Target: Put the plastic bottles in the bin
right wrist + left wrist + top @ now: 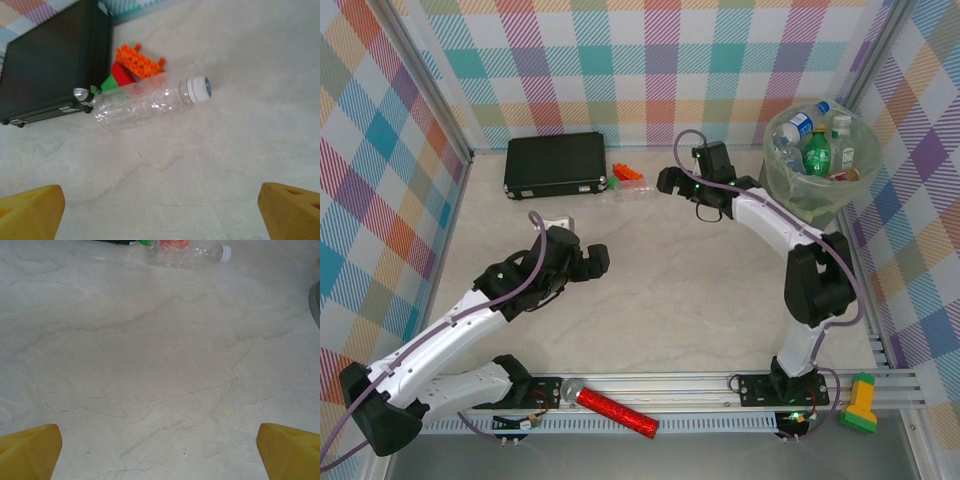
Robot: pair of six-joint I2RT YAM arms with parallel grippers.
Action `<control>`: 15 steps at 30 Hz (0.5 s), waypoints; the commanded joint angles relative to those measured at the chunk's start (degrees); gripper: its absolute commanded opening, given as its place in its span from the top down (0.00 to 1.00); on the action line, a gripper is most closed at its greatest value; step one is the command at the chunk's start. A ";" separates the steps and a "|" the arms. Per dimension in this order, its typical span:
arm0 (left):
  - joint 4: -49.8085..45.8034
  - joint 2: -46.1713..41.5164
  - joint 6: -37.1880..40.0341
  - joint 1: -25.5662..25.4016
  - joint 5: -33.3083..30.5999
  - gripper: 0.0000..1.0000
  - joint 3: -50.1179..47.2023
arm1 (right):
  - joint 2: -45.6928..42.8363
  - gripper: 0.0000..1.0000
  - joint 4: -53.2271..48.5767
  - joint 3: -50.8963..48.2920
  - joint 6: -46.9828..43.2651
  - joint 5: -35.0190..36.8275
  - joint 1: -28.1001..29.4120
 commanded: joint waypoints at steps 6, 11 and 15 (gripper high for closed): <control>2.69 -4.50 3.52 0.65 6.01 0.00 -1.88 | 9.58 0.14 5.14 5.88 16.99 -3.55 -0.10; 1.36 -4.97 4.12 0.65 6.14 0.01 -1.29 | 14.22 0.22 7.77 8.02 24.64 -2.35 -0.26; 0.50 -5.19 4.06 0.66 6.43 0.01 -0.99 | 17.43 0.23 9.50 9.58 30.70 -0.98 -0.86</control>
